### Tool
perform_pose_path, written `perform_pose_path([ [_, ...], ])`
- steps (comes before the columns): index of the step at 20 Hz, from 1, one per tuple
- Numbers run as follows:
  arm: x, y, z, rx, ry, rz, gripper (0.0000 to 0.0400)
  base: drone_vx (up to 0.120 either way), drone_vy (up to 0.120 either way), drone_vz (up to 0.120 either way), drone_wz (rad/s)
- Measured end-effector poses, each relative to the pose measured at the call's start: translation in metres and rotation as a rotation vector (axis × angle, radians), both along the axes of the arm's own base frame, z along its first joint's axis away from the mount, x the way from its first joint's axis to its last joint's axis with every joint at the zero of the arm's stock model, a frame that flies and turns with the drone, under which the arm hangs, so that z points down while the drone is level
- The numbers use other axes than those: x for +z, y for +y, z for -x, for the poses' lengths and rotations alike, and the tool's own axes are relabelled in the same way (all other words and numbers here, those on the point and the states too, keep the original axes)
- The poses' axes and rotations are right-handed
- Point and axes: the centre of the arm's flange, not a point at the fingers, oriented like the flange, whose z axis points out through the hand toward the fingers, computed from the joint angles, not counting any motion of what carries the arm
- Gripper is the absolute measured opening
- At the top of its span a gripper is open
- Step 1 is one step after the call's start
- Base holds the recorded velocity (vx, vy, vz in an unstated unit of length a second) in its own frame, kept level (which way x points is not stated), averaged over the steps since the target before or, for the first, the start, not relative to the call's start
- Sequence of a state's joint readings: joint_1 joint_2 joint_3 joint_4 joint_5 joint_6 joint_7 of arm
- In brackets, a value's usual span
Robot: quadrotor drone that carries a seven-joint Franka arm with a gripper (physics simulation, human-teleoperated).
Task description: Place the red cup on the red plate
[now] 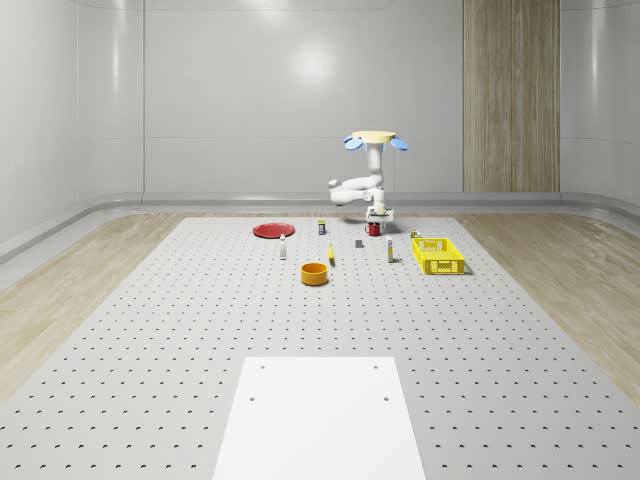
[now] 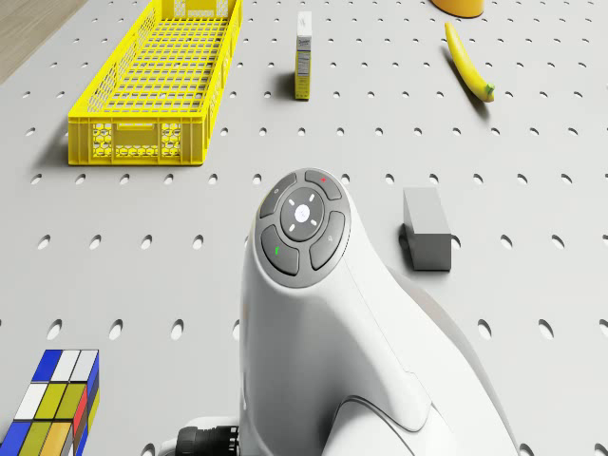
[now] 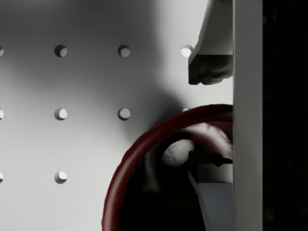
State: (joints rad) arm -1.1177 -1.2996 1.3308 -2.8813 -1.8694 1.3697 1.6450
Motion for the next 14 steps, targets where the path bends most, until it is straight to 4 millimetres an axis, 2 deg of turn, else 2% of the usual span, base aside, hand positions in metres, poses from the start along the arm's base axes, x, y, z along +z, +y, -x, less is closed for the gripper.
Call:
perform_pose_path([
  [5, 0.0000, 0.0000, 0.0000, 0.000, 0.000, 0.000, 0.0121, 0.000, 0.000, 0.000, 0.000],
  [11, -0.0007, 0.0000, 0.0000, 0.000, 0.000, 0.000, 0.0105, 0.000, 0.000, 0.000, 0.000],
  [14, -0.0078, 0.0000, 0.0000, 0.000, 0.000, 0.000, 0.0102, 0.000, 0.000, 0.027, 0.000],
])
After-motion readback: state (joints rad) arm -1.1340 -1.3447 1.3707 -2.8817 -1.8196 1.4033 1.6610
